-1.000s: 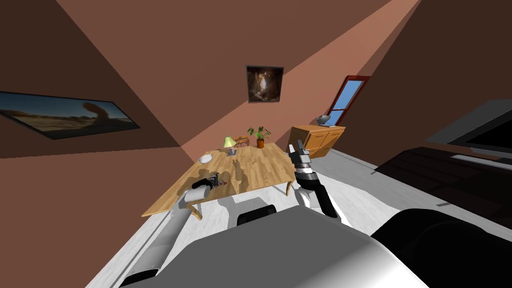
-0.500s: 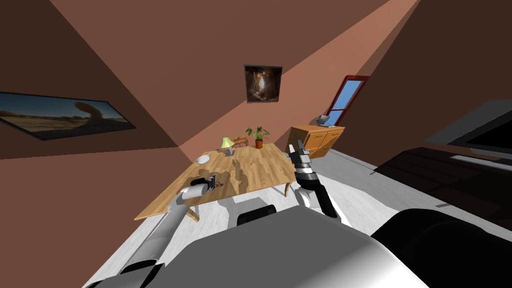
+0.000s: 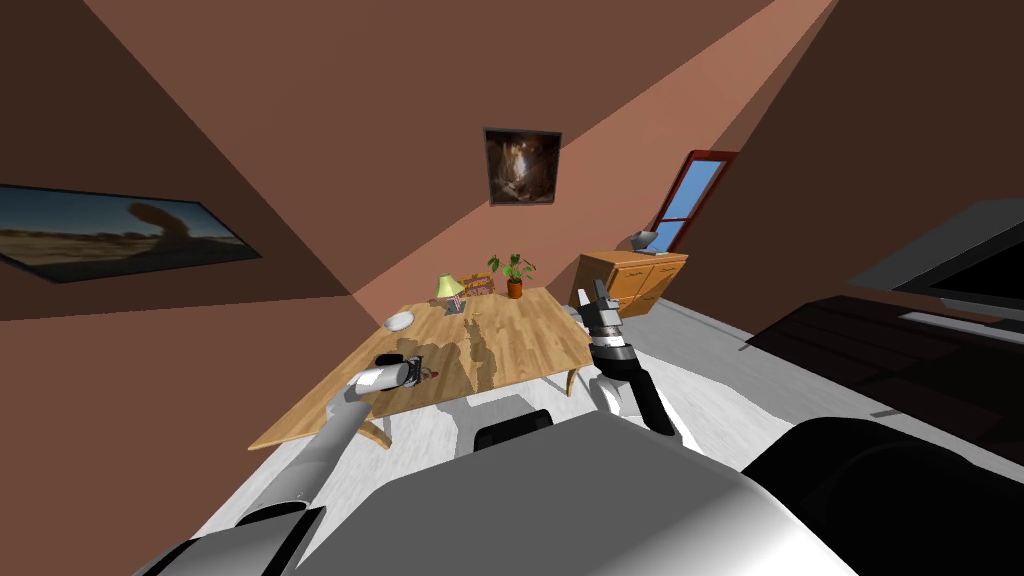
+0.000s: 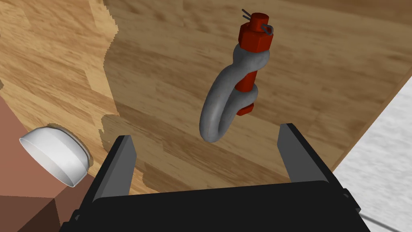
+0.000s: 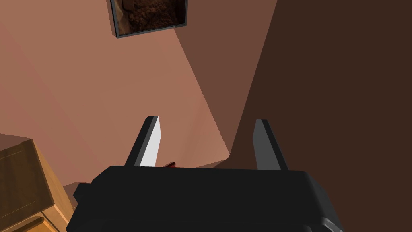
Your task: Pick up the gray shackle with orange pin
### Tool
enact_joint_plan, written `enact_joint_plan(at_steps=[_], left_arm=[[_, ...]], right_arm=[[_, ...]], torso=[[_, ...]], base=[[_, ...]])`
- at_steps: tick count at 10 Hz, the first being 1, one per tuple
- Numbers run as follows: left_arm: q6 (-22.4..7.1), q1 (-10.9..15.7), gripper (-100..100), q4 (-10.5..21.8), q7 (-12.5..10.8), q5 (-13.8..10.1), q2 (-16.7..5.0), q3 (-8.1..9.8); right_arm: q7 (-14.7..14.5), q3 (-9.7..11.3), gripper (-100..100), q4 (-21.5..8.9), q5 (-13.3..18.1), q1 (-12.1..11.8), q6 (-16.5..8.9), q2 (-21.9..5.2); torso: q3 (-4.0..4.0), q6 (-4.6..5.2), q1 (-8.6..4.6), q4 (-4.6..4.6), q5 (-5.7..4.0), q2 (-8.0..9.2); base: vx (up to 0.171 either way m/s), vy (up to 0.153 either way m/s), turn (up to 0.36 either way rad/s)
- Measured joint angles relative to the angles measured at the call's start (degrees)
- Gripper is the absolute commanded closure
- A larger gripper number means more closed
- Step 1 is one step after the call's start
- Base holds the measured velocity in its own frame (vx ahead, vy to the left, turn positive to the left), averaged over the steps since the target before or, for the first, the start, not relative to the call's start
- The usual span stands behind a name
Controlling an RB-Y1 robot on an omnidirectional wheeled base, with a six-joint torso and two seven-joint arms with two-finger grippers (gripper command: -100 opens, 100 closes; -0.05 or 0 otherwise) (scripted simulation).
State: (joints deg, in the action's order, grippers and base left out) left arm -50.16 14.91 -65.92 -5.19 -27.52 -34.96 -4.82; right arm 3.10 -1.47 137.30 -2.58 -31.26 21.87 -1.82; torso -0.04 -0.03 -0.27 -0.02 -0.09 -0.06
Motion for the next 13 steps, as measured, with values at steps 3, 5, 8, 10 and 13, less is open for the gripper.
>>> enact_joint_plan(at_steps=[3,5,8,10,13], left_arm=[[-2.8,0.5,0,0.4,-0.5,-0.6,-1.5,0.01],[-2.0,0.6,-100,1.6,-0.2,-0.3,-1.0,0.08],[0.2,0.1,100,3.2,0.0,0.7,0.3,0.19],[0.1,0.1,100,3.2,0.0,0.7,0.3,0.17],[0.1,0.1,0,3.2,0.0,0.7,0.3,0.16]], right_arm=[[0.0,0.0,0,0.0,0.0,0.0,0.0,0.0],[0.0,0.0,0,0.0,0.0,0.0,0.0,0.0],[0.0,0.0,0,0.0,0.0,0.0,0.0,0.0],[0.0,0.0,0,0.0,0.0,0.0,0.0,0.0],[0.0,0.0,0,0.0,0.0,0.0,0.0,0.0]], torso=[[0.02,-0.01,0.22,0.0,0.05,0.04],[0.0,0.0,0.37,0.0,0.09,-0.01],[-0.01,-0.02,0.42,-0.01,0.1,-0.01],[0.04,0.0,0.34,0.03,0.09,0.06],[0.05,-0.03,0.35,0.02,0.1,0.08]], base=[[0.012,-0.023,-0.001],[0.041,0.028,-0.029],[0.021,0.021,-0.01],[0.0,0.0,0.0],[0.0,0.0,0.0]])
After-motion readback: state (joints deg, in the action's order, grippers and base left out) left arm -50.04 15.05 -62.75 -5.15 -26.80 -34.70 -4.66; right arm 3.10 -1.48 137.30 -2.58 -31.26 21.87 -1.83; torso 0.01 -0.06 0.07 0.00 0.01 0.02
